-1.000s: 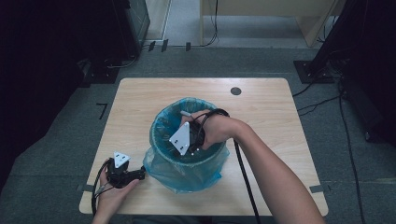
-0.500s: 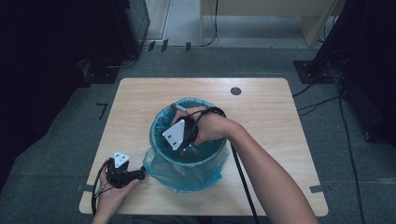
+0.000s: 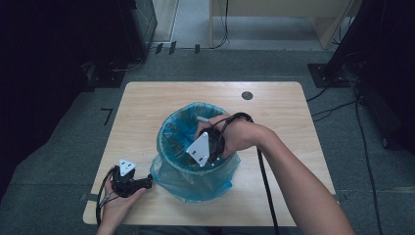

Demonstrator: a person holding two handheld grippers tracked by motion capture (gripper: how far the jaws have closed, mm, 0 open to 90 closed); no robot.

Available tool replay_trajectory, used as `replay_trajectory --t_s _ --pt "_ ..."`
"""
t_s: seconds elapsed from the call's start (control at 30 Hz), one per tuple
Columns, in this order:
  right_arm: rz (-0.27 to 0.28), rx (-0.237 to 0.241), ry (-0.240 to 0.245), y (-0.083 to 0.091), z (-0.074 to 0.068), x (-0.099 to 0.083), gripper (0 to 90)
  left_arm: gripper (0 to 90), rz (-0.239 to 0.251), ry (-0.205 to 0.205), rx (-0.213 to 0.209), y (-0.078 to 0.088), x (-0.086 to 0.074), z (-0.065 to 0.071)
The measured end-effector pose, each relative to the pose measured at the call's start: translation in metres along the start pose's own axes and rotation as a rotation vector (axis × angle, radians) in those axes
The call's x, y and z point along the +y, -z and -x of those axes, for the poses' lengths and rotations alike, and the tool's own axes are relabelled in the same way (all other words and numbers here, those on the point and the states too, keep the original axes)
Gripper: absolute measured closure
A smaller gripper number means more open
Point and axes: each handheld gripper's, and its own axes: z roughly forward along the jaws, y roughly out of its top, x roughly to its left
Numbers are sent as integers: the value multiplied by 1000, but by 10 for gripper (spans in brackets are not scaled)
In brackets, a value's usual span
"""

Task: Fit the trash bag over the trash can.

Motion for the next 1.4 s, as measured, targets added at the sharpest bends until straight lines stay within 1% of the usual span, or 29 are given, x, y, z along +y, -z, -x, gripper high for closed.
replay_trajectory --t_s 0.1,0.27,0.37,0.4,0.5,0.57,0.7,0.77,0.87,1.03,1.2,1.4 --pt "-38 13 -8 10 -8 -5 900 108 0 0 0 0 0 0" --pt "-82 -5 -35 27 -18 -17 900 108 0 1 1 0 0 0" --pt "-132 -14 -54 35 -23 -26 900 108 0 1 1 0 0 0" --pt "-139 -21 -62 37 -24 -28 900 108 1 3 2 0 0 0" --pt "-130 -47 -70 44 -27 -33 900 109 1 3 2 0 0 0" --pt "-104 -71 -77 50 -29 -33 900 109 2 3 3 0 0 0" --pt "-56 -115 -74 61 -32 -29 900 109 2 4 3 0 0 0" --pt "-42 -135 -79 68 -35 -27 900 109 2 4 3 0 0 0" --pt "-37 -164 -81 78 -41 -25 900 109 2 4 3 0 0 0" --pt "-24 -184 -80 91 -54 -22 900 109 2 4 3 0 0 0" --pt "-39 -193 -79 101 -70 -19 900 109 2 4 3 0 0 0" --pt "-30 -211 -112 108 -90 -21 900 109 2 5 5 0 0 1"
